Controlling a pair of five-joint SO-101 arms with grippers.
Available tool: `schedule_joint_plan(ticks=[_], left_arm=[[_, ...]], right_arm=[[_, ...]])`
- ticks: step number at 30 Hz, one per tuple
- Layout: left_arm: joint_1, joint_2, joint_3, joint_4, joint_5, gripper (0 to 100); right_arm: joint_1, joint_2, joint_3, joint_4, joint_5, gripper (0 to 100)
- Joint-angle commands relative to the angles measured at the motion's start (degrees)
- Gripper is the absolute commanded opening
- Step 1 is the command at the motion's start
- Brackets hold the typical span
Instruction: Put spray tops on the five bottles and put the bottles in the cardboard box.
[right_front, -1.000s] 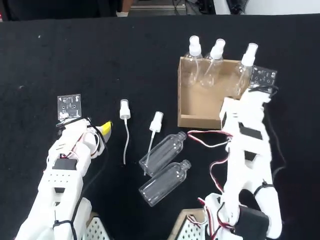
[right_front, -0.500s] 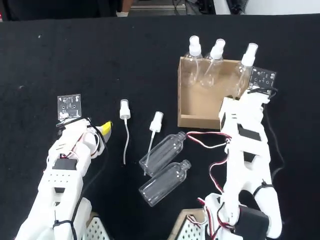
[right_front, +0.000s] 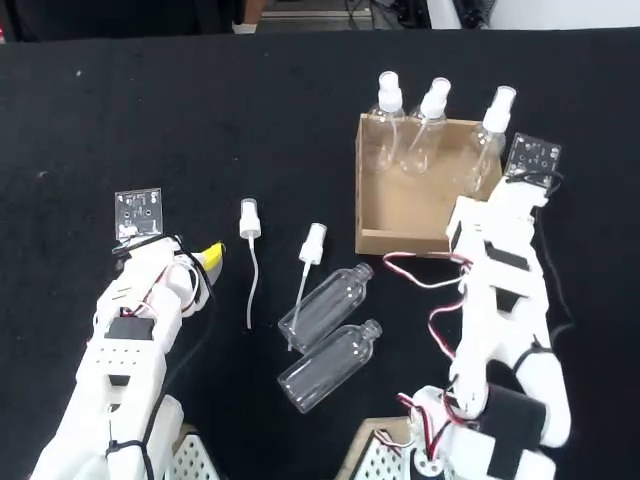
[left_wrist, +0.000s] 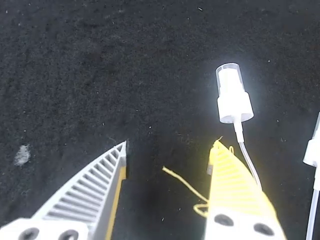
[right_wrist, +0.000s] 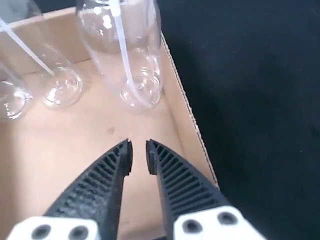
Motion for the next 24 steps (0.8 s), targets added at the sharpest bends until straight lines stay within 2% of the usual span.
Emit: schedule_joint_plan(ticks=[1,8,24], left_arm=[[0.3,-0.9,-0.8,-1.1,0.0,26],[0.2,-0.9,-0.9,-1.1,0.0,26],[0.2,-0.9,-0.8,-1.1,0.0,26]], right_arm=[[0.9,0.7,-3.8,-3.9,0.0,1.1],[0.9,5.9,-4.2,-10.0,0.0,1.1],[-0.6,6.7,-3.7,-13.9,0.0,1.1]])
